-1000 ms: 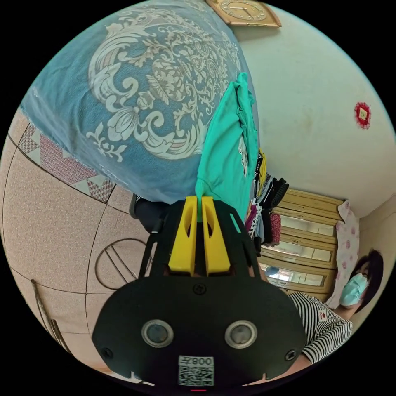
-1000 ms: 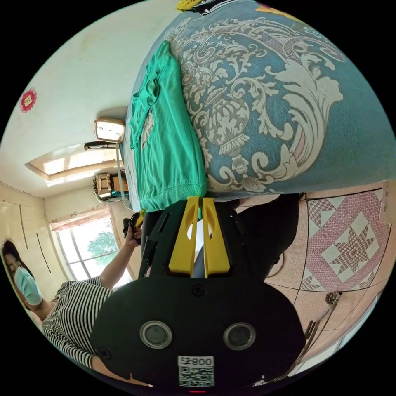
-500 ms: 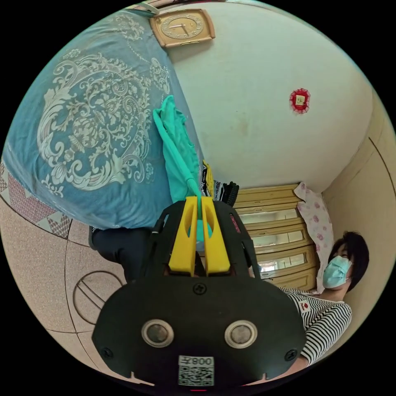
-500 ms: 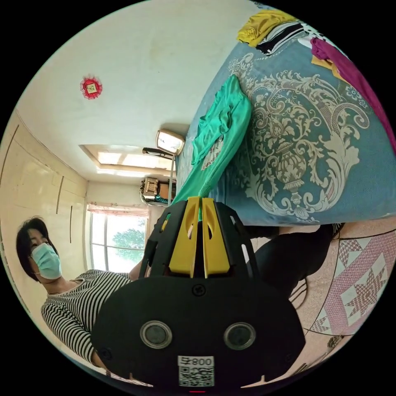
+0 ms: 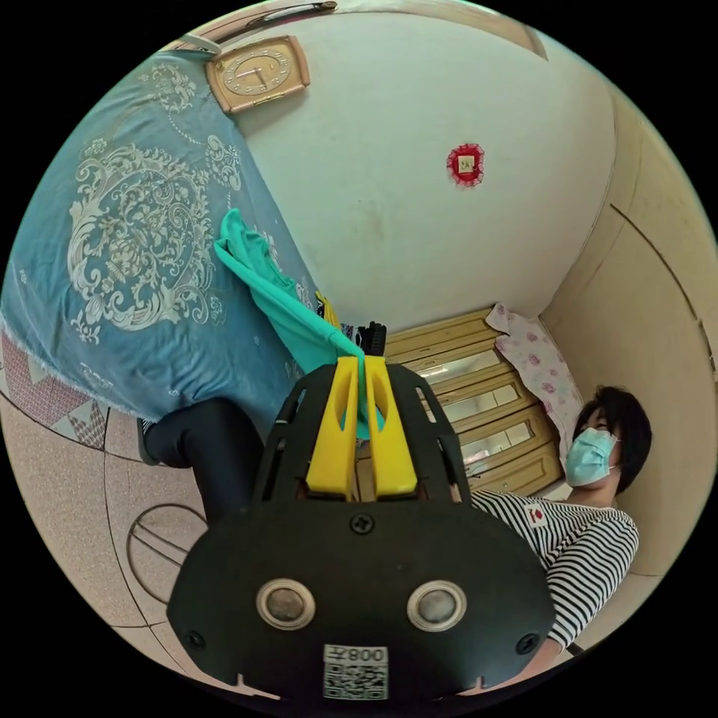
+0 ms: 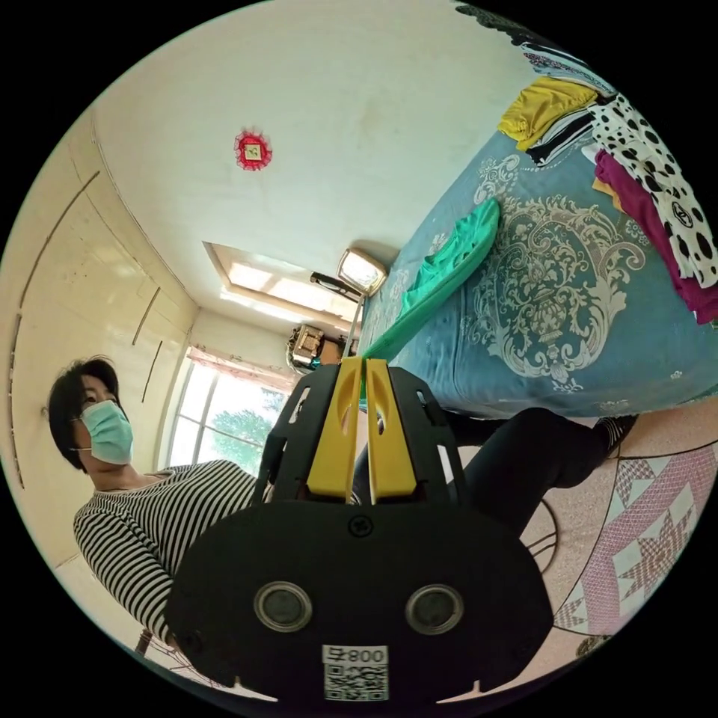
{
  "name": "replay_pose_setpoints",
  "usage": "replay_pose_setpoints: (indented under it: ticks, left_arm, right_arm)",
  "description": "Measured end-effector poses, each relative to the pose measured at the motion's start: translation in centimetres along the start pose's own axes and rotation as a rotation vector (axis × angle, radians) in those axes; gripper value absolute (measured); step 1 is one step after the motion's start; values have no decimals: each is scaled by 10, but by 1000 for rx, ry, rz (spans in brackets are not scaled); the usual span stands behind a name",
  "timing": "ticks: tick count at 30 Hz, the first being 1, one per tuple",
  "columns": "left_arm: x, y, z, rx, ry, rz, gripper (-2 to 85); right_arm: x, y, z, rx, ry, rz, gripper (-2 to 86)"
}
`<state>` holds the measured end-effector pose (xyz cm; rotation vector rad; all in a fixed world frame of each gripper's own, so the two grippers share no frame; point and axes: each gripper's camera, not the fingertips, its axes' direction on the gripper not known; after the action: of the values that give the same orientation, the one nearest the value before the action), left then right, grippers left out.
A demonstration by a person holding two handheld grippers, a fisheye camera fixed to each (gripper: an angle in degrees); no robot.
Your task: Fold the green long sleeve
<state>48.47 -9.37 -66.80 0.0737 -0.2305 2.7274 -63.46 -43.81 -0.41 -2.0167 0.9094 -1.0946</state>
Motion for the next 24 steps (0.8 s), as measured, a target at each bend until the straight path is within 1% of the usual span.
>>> replay_pose_setpoints:
  ticks: [6,9,12,17,24]
  left_arm:
    - [10,45,-33,13,61,19,15]
    - [12,62,-42,-17,38,11,15]
    - [9,75,-45,-28,57,-9,15]
    - [-4,77,-45,2,80,-60,15]
    - [-4,59,-37,13,94,-86,15]
  right_arm:
    - [-14,65,-40,31,-81,-28,4]
    - [-14,95,-53,6,-45,-9,4]
    - [-3,119,-62,10,-50,21,3]
    - [31,131,-68,53,-64,84,4]
    - [66,116,-62,63,-79,116,4]
